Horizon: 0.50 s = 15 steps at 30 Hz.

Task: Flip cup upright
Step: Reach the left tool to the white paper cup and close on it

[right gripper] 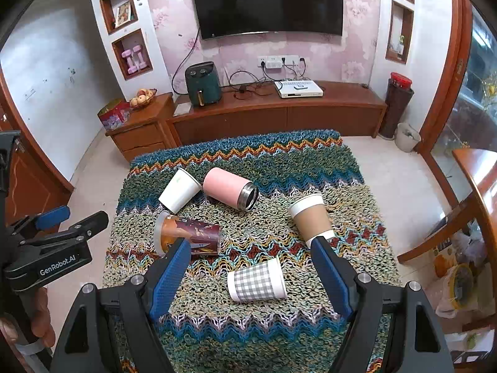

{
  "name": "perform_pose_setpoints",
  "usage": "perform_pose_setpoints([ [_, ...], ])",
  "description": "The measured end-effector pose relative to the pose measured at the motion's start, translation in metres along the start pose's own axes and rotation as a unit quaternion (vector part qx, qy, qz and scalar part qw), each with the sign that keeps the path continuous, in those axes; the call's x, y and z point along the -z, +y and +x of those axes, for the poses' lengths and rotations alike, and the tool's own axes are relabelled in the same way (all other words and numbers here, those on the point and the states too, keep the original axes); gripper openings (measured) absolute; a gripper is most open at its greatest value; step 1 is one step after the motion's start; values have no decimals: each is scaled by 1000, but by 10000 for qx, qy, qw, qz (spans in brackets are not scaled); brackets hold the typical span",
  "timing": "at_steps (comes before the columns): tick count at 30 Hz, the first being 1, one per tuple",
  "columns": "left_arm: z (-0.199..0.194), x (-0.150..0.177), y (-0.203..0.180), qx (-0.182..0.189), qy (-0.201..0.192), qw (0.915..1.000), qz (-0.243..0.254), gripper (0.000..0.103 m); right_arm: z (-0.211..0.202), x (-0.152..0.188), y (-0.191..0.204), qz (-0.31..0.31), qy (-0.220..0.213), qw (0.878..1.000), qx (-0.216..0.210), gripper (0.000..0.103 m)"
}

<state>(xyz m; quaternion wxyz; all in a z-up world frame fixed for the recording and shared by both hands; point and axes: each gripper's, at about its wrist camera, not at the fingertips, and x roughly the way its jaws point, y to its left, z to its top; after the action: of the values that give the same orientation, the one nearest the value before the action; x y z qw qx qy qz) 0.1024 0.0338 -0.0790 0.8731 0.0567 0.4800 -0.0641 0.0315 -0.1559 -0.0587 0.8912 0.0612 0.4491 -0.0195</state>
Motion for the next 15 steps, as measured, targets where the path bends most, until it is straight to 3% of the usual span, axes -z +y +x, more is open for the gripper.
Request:
perform_pose_setpoints([
  [15, 98, -29, 24, 341, 197, 9983, 434, 83, 67, -7, 16, 280, 245, 9991, 187, 80],
])
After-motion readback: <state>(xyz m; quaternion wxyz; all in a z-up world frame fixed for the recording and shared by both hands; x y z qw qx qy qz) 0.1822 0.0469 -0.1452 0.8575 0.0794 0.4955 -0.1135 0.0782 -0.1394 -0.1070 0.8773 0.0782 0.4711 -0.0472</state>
